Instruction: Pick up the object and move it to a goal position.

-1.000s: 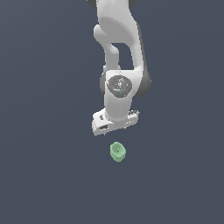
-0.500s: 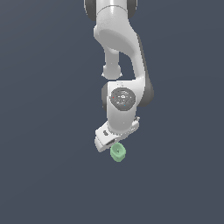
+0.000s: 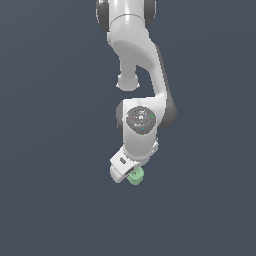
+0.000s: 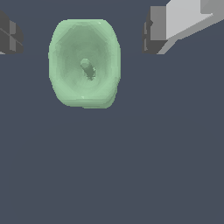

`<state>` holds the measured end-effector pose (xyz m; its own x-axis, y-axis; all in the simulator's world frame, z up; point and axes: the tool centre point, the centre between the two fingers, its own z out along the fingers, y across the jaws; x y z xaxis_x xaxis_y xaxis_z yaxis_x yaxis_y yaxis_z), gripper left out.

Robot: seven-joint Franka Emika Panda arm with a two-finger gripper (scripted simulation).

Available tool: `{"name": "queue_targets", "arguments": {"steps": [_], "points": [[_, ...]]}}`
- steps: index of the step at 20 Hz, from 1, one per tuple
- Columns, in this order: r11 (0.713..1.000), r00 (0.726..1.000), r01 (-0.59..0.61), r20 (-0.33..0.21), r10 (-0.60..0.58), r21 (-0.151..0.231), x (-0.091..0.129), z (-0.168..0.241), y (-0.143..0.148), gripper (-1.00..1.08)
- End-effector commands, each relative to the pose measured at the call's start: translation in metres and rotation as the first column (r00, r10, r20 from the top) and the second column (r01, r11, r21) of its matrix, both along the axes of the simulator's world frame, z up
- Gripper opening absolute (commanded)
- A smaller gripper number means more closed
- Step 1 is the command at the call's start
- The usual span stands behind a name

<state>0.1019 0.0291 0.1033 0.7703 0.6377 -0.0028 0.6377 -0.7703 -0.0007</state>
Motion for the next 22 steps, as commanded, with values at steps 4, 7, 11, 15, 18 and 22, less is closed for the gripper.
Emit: {"name": "queue_targets", "arguments": {"steps": [4,7,11,15,18,22], "points": [[1.000,1.000,-0.007,0.001,0.007,0.001,0.001,-0.001,0.000,1.00],[1.000,1.000,-0.008,0.002,0.008,0.001,0.001,-0.007,0.000,1.00],[1.000,1.000,-0.010,0.002,0.010,0.001,0.001,-0.027,0.000,1.00],[1.000,1.000,-0.011,0.002,0.011,0.001,0.000,-0.046,0.000,1.00],[1.000,1.000,-0.012,0.003,0.012,0.001,0.001,-0.052,0.000,1.00],[1.000,1.000,-0.012,0.003,0.012,0.001,0.002,-0.051,0.001,1.00]]}}
